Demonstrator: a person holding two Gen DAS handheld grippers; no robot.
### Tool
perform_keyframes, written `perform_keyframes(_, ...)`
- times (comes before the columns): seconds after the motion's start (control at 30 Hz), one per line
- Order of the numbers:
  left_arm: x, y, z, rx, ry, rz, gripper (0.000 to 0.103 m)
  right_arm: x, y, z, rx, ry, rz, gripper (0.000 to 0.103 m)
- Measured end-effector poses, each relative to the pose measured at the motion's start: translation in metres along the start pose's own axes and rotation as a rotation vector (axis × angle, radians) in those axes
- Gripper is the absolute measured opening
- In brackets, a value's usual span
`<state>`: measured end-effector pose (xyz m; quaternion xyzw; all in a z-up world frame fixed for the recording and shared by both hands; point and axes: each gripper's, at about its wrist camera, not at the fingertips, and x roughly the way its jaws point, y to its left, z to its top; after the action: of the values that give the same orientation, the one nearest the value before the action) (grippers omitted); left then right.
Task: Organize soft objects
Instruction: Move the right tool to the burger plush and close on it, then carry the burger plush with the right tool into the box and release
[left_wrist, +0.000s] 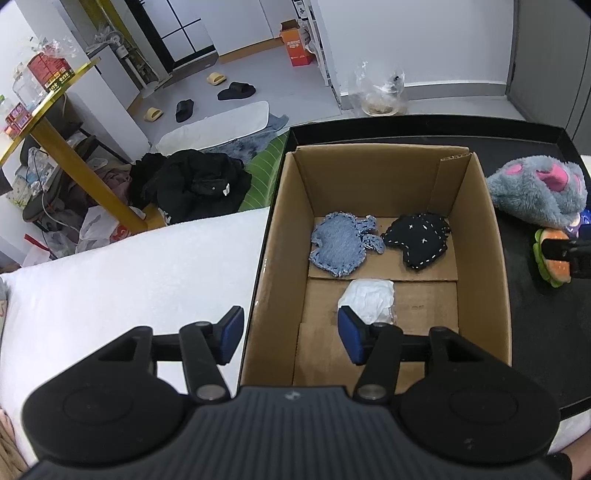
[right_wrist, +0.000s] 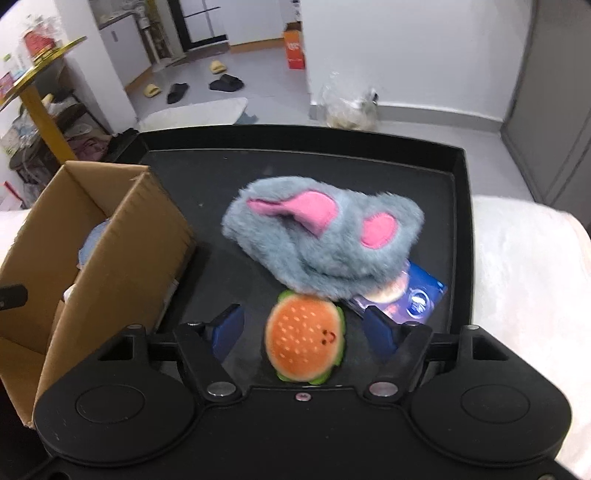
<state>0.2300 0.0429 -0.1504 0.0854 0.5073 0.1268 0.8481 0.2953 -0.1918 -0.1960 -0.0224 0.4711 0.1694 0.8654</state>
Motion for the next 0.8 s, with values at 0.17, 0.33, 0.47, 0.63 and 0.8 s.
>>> perform_keyframes(0.17, 0.003, 0.0, 0.0, -0.005, 0.007, -0.003, 0.055, 0.015, 0.002, -0.004, -0.036, 0.033, -0.034, 0.06)
perform_keyframes(0.33, 0.002, 0.001, 0.0, -0.009, -0.001, -0.009, 0.055, 0.012, 0.001, -0.005, -0.044, 0.033, -0.028, 0.038)
perform_keyframes(0.47, 0.0, 0.005, -0.001, -0.021, -0.006, -0.023, 0.055, 0.005, 0.004, -0.006, -0.039, 0.031, -0.023, 0.034)
perform_keyframes(0.63, 0.0, 0.012, -0.001, -0.052, -0.003, -0.049, 0.055, -0.004, 0.005, -0.009, -0.029, 0.035, -0.018, 0.034)
perform_keyframes(0.8, -0.002, 0.019, -0.001, -0.072, -0.005, -0.073, 0.055, -0.013, 0.01, -0.01, -0.041, 0.036, -0.024, 0.031)
